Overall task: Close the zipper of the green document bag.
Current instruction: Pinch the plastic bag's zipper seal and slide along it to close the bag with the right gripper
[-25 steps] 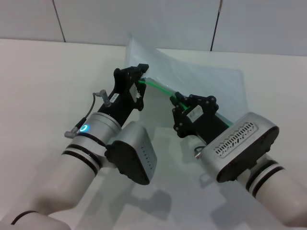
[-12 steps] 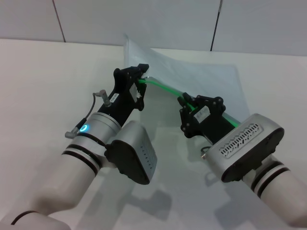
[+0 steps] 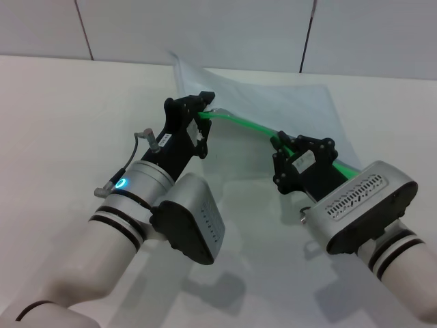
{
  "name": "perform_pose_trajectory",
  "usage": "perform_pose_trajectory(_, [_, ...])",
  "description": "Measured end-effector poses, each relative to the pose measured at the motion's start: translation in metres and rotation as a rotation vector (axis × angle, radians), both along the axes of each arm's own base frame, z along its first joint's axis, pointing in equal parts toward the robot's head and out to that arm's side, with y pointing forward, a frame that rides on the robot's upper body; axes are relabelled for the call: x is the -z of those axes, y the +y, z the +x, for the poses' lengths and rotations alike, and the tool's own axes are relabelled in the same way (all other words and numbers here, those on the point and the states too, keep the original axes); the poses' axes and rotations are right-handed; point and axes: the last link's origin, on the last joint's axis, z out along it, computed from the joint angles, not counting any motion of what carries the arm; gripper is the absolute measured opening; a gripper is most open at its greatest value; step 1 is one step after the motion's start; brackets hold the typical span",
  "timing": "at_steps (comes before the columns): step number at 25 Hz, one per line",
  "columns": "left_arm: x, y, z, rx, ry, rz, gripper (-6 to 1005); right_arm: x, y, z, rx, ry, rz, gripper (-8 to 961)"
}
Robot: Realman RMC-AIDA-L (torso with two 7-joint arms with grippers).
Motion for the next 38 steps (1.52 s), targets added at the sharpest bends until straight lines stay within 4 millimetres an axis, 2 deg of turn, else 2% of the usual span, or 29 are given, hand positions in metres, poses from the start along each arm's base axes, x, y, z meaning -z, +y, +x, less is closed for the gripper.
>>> perform_pose_trajectory(38, [0.001, 0.0, 0.001, 0.009, 0.008, -0.006, 53, -0.016, 0.009, 0.037, 0.116, -0.045, 0.064, 71])
